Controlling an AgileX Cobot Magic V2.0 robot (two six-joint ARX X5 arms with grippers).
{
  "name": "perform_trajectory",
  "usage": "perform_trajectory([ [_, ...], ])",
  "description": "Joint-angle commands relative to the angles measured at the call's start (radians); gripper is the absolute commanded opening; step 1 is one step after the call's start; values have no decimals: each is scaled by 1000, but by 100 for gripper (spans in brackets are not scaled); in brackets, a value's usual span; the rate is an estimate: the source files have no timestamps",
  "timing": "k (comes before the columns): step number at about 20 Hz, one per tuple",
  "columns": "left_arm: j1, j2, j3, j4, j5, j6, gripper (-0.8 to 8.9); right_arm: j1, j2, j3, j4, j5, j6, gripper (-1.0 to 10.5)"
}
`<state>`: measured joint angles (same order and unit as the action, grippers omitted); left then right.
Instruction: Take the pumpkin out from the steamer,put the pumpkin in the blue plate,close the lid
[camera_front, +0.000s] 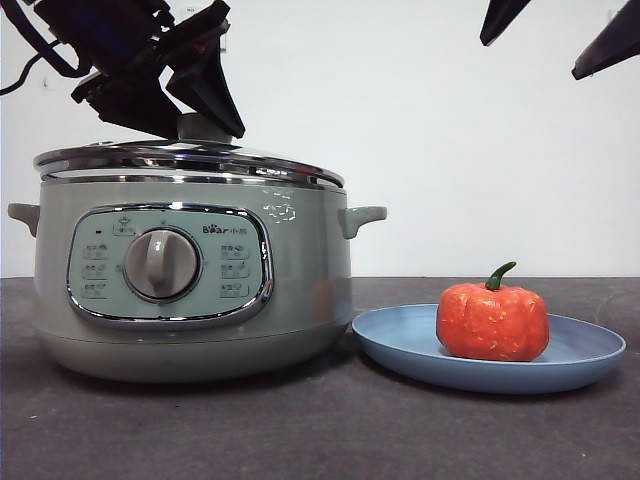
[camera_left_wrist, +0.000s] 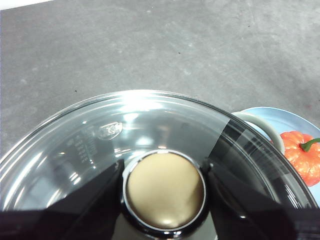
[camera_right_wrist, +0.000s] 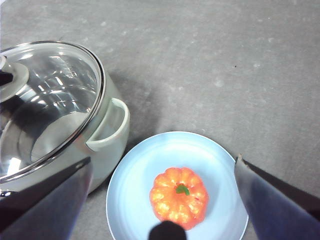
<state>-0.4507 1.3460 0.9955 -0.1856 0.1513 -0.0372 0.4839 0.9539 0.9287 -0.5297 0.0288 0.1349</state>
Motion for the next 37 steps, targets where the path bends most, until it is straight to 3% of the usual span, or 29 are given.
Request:
perform_trajectory([
  [1,-4,1,5,24,5,-11,-8,2,-1,-8,5,3,7,471],
  [16,-29,7,5,-11,-13,120,7,2,-2,-8,-31,2,25,471],
  [17,-29,7,5,-26,-14,119,64,2,-2,-8,-33,2,25,471],
  [19,-29,7,5,-41,-16,116,301,2,-2,-8,-33,2,25,471],
  [20,-28,7,5,-43,-17,116,363,2,-2,-8,-33,2,25,471],
  [23,-28,6,6,-39,-21,116,385,2,-2,-8,-33,2,25,471],
  [27,-28,-32,7,-55,-21,116,377,2,-2,-8,-34,2,23,469],
  [30,-28,-117,8,-138,-20,113,375,2,-2,-8,-33,3,-29,458],
  [31,-28,-153,8,-178,-20,106,371,2,-2,-8,-34,3,-45,390],
  [32,-28,-194,8,-223,-21,87,315,2,-6,-8,-34,3,-55,274],
  [34,-28,-275,7,-311,-21,91,-27,2,-32,-21,-23,4,-63,36],
  [35,-28,-315,7,-349,-23,93,-8,2,-60,-44,3,6,-72,-17],
  [37,-28,-390,0,-415,-44,93,-8,2,-143,-124,94,47,-76,-12],
])
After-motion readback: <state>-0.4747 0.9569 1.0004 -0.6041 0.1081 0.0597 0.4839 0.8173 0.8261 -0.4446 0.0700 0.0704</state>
